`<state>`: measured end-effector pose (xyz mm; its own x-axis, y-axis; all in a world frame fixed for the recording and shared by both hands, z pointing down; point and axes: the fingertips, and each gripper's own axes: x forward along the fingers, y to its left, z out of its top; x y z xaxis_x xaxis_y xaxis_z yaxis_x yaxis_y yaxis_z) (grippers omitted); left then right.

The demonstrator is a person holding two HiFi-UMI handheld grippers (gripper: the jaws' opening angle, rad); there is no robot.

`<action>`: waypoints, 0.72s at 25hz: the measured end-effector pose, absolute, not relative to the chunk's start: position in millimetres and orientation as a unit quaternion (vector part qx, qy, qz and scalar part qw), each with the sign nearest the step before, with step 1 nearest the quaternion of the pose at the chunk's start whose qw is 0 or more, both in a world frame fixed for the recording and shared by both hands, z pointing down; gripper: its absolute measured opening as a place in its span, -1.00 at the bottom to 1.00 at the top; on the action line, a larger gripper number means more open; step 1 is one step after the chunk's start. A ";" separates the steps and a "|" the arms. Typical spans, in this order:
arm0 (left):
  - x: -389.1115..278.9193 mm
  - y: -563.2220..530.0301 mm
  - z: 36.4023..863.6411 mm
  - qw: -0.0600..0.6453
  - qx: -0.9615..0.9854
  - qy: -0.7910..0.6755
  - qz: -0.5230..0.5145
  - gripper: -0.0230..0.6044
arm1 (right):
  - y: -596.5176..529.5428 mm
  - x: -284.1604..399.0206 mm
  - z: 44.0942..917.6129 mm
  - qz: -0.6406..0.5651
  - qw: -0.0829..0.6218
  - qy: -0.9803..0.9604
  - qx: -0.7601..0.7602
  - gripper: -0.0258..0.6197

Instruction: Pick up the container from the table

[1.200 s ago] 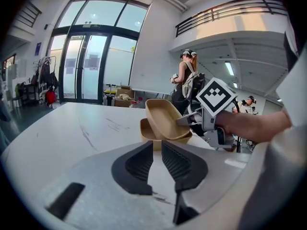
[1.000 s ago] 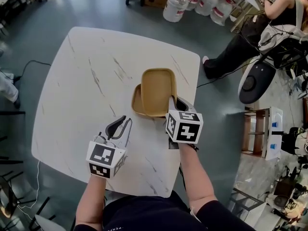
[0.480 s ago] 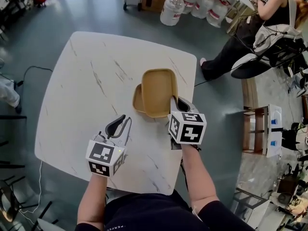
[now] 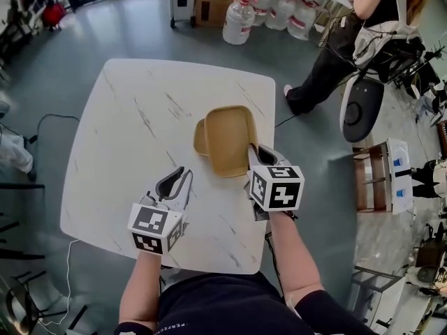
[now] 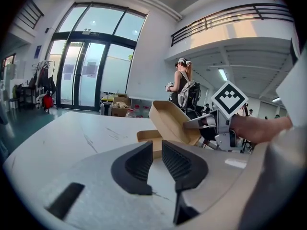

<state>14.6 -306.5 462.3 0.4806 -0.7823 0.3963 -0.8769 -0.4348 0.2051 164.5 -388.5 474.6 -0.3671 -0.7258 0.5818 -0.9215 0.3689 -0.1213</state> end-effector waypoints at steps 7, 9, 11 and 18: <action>21.3 -284.9 447.4 0.185 0.853 -0.473 0.121 -0.76 | -349.2 176.5 458.6 0.226 0.219 -0.790 0.526 -0.90; 24.5 -281.7 443.5 0.182 0.860 -0.463 0.118 -0.76 | -339.4 178.7 455.4 0.226 0.219 -0.787 0.530 -0.90; 28.4 -276.9 440.7 0.178 0.866 -0.452 0.117 -0.76 | -328.6 179.8 453.0 0.230 0.215 -0.786 0.532 -0.90; 43.2 -251.2 437.0 0.170 0.881 -0.424 0.125 -0.76 | -288.3 192.9 443.1 0.235 0.195 -0.781 0.545 -0.90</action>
<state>43.2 -251.2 437.0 0.6089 -0.7048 0.3641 -0.7897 -0.5820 0.1941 192.9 -288.3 443.1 -0.3304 -0.7589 0.5611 -0.9426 0.2957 -0.1551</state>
